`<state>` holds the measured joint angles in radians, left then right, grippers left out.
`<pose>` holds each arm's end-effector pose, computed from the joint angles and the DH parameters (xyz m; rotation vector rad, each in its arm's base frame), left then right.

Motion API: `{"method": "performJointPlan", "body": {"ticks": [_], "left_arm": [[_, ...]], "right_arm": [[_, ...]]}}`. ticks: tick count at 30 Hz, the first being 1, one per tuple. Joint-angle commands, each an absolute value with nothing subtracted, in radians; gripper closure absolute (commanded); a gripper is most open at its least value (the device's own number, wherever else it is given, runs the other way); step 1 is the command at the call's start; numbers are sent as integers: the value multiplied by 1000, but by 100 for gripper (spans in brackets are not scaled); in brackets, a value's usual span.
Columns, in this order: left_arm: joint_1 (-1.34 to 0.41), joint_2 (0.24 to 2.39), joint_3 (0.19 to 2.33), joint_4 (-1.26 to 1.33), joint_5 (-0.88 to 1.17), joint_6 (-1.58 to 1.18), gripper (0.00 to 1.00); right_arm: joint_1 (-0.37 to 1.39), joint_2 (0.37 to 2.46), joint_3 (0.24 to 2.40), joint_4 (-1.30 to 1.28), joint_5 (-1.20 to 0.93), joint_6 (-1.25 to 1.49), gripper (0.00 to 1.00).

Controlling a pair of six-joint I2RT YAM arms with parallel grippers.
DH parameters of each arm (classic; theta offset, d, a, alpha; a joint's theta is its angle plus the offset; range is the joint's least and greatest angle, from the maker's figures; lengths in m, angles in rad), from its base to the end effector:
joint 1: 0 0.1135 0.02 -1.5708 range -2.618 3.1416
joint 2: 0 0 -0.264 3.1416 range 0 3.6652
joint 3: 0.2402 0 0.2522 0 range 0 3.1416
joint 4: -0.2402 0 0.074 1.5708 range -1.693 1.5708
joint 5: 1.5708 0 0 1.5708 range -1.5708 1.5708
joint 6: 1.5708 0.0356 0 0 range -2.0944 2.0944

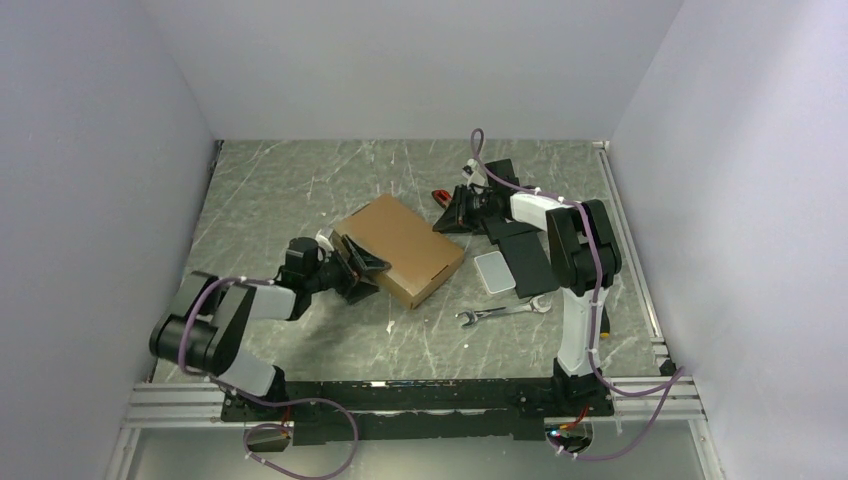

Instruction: Unpack the express box

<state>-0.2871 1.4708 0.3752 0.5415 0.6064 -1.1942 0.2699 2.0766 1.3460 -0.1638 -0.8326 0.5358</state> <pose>0.2310 -0.0894 0.1315 -0.6679 2.3142 -1.4400 0.4091 0.1405 0.1493 -0.0541 2.5369 1.3656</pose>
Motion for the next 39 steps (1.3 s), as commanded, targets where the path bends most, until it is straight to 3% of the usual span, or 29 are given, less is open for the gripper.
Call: {"method": "performJointPlan", "body": {"ticks": [1, 6, 10, 14, 20, 25, 33, 39], "left_arm": [[-310, 1582, 383, 865, 592, -1249, 6], [-332, 1539, 413, 851, 562, -1250, 34], [-340, 1278, 477, 298, 413, -1082, 35], [-339, 1076, 588, -100, 325, -936, 31], [-338, 1071, 749, -418, 432, -823, 23], [-339, 1093, 827, -487, 488, -775, 20], [-341, 1103, 940, -587, 526, -707, 1], [-344, 1099, 967, -586, 576, -701, 1]], "right_arm": [[253, 2119, 1311, -194, -736, 496, 80], [258, 2095, 1261, -146, -753, 525, 80], [282, 2036, 1156, -62, -759, 564, 74], [338, 1945, 1016, 100, -764, 662, 72], [503, 1849, 838, 321, -708, 785, 64], [521, 1817, 841, 234, -608, 723, 58], [556, 1745, 902, 17, -453, 598, 54], [581, 1714, 904, 23, -446, 634, 53]]}}
